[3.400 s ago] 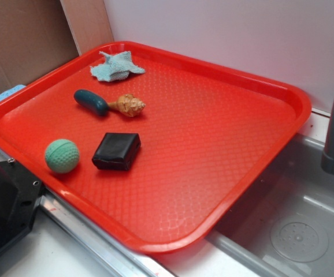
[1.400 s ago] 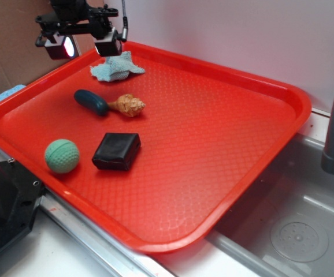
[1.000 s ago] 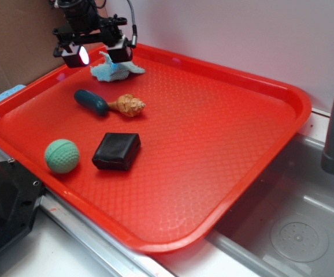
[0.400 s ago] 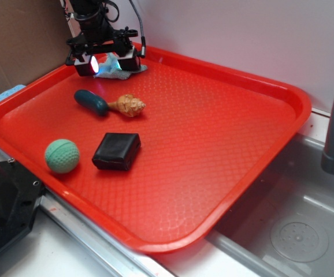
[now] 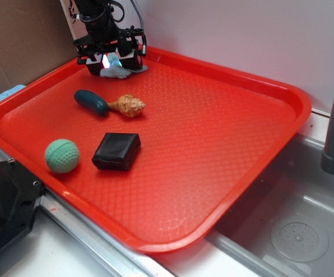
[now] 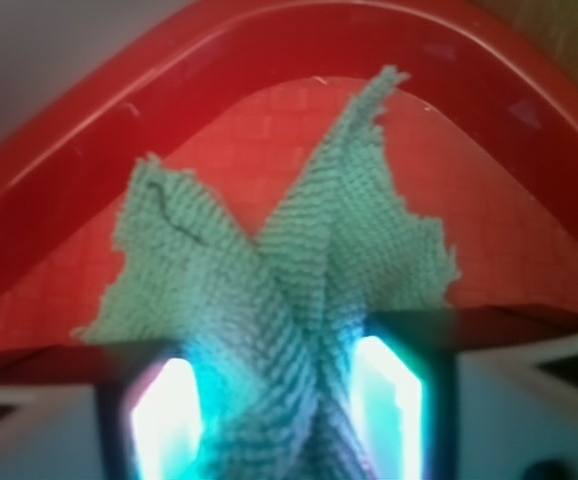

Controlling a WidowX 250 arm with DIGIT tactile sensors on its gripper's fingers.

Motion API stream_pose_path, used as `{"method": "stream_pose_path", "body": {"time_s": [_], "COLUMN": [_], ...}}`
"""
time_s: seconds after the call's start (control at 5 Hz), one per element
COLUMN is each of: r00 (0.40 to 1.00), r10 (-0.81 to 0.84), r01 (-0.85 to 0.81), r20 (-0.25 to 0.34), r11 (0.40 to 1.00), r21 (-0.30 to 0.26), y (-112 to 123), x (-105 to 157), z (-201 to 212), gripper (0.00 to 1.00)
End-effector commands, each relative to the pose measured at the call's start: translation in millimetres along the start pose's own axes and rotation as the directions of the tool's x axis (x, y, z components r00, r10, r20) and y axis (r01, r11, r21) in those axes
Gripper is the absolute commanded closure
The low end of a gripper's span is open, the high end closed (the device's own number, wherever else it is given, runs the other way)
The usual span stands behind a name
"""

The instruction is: Grab the blue cloth.

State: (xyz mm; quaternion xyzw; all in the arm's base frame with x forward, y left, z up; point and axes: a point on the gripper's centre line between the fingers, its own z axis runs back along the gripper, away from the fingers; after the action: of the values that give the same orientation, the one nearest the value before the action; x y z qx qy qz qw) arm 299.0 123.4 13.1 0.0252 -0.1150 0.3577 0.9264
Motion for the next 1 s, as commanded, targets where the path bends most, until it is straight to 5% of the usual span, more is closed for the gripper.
{"method": "stream_pose_path", "body": {"time_s": [0.0,0.2,0.4,0.8], "r00": [0.984,0.983,0.989,0.946], "r10": [0.094,0.037,-0.032,-0.277], "r01": [-0.119,-0.067,0.016,0.263], "r20": [0.153,0.181,0.142,-0.168], "r11": [0.979,0.984,0.994,0.96], "r21": [0.164,0.163,0.111,-0.096], "y": [-4,-13,-28,-51], "x": [-14,-20,-43,-96], "z": [45,77,110,185], "gripper": [1.0,1.0,1.0,1.0]}}
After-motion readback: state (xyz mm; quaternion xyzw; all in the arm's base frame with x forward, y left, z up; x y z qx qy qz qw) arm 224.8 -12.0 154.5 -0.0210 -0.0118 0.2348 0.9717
